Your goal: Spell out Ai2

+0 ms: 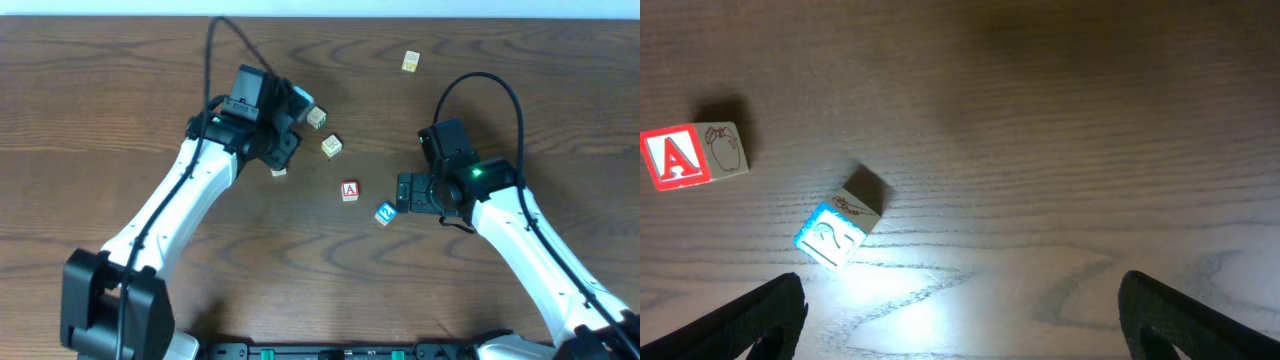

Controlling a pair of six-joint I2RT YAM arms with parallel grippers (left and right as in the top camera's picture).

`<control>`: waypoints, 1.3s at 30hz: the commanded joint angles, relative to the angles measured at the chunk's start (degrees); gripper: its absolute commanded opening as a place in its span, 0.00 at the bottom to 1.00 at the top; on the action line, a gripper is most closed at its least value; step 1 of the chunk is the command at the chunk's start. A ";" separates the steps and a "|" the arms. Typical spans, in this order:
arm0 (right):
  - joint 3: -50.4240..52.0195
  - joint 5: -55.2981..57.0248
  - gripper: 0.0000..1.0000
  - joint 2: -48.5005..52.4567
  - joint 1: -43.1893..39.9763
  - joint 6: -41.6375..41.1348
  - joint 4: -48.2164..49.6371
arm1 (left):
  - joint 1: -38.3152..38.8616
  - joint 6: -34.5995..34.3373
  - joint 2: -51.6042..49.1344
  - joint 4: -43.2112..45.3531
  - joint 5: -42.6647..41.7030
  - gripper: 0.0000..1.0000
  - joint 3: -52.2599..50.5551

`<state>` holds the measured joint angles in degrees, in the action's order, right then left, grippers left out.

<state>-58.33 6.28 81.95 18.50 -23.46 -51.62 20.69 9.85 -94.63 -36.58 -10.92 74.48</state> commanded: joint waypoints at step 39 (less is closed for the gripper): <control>0.26 0.85 0.99 -0.61 0.33 -0.50 -2.12 | 4.85 -34.64 -14.56 6.25 8.37 0.95 0.61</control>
<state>-58.30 6.28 81.95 18.52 -23.49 -53.52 25.67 -28.80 -108.29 -30.39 0.03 74.70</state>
